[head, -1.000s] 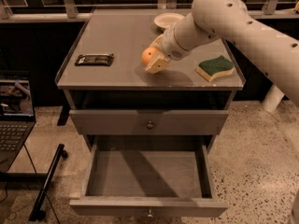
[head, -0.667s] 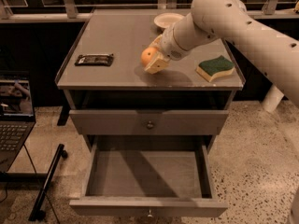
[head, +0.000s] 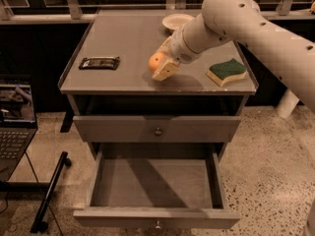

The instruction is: Pick orange from middle drawer and place on counter

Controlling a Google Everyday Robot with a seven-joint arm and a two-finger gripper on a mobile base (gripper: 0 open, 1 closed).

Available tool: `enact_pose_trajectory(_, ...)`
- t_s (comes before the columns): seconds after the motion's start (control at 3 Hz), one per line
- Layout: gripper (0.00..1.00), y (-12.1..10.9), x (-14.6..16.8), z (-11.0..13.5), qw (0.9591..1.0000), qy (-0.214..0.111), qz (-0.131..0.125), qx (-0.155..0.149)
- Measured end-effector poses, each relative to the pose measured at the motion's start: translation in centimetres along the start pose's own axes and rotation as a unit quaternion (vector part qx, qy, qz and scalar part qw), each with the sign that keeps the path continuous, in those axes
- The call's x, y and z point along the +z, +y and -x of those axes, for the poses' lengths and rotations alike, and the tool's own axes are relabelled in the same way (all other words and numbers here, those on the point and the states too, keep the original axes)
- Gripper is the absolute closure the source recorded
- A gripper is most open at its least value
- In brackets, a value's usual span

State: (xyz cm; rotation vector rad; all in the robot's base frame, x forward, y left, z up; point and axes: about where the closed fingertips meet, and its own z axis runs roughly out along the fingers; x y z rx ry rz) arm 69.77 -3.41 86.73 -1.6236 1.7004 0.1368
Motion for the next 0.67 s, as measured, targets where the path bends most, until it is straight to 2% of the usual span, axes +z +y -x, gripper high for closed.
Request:
enact_pose_trajectory(0.33,0.00,0.01,0.01,0.00,1.0000,0.000,0.000,0.000)
enact_pose_trajectory(0.67,0.00,0.01,0.02,0.01,1.0000,0.000,0.000,0.000)
